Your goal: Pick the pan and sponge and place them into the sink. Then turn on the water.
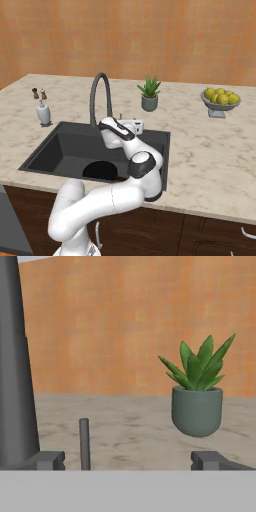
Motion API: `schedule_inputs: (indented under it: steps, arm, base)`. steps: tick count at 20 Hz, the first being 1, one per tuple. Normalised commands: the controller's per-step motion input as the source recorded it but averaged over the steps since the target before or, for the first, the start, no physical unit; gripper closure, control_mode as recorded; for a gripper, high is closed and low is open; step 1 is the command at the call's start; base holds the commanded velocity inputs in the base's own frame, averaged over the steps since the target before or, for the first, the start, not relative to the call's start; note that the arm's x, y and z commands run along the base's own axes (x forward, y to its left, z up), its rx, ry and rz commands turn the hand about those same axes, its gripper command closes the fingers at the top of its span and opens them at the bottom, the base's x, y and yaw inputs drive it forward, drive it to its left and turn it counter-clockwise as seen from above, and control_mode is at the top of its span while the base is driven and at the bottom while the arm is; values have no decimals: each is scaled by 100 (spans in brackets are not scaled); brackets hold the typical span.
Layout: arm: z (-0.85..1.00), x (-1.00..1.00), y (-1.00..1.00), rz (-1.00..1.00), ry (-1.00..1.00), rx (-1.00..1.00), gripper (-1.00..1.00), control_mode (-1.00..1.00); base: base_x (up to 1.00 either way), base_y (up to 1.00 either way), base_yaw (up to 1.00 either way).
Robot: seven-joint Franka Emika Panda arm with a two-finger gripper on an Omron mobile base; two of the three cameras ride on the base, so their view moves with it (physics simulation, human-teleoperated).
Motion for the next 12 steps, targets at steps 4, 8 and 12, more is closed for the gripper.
schedule_inputs:
  steps: [4, 8, 12]
  arm:
    - [-4, 0, 49, -9, 0, 0, -100, -100]
    - [-26, 0, 35, -11, 0, 0, -100, -100]
    - [-31, 0, 25, -11, 0, 0, -100, -100]
  base:
    - [0, 0, 0]
    - [0, 0, 0]
    - [0, 0, 0]
